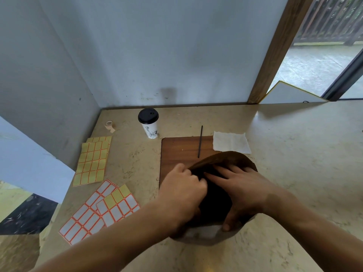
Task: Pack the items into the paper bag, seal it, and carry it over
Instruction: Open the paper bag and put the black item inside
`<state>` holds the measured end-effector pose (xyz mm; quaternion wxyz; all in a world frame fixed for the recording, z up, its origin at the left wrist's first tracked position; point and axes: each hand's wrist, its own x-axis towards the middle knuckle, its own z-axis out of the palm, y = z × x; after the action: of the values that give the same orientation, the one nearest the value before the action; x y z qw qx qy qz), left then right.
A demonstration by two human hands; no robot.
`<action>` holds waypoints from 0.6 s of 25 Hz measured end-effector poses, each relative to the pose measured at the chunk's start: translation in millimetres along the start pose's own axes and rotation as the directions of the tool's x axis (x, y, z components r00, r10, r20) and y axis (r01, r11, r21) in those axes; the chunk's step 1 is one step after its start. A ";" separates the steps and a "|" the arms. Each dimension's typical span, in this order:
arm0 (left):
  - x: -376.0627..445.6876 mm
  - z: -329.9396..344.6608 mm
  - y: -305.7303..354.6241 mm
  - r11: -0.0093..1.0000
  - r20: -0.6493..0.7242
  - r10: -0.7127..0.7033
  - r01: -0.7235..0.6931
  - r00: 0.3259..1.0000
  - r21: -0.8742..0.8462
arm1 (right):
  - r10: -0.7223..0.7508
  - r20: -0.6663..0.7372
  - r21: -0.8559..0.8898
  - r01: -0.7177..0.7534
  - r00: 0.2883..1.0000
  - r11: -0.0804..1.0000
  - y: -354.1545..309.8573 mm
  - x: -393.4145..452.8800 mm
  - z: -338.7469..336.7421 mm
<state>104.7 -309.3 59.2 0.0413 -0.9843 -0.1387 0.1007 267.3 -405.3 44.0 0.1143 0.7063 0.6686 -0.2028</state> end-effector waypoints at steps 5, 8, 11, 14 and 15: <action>-7.0 -10.9 14.2 0.993 -0.172 0.093 -0.078 0.981 0.091 | -0.010 -0.005 0.015 0.010 1.000 1.000 3.1 -2.9 -2.7; -12.2 -7.3 21.1 0.984 -0.242 0.166 -0.176 0.956 -0.020 | -0.003 0.001 0.008 0.003 1.000 1.000 2.8 -2.0 -4.5; 1.0 -0.4 19.5 0.967 -0.019 0.104 -0.105 0.994 -0.234 | -0.006 0.007 -0.015 0.006 1.000 1.000 1.7 1.6 -6.1; 5.2 11.7 -1.5 0.994 0.186 -0.003 0.024 0.983 -0.108 | -0.006 0.021 -0.041 0.007 1.000 0.999 1.0 3.8 -5.3; 3.9 14.9 -9.3 0.995 0.214 -0.022 0.041 0.977 -0.089 | -0.006 0.022 -0.039 0.007 1.000 0.999 1.1 4.1 -5.1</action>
<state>102.9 -298.5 44.9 -0.0181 -0.9664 -0.1624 0.1984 269.2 -399.5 46.6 0.1348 0.6995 0.6733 -0.1979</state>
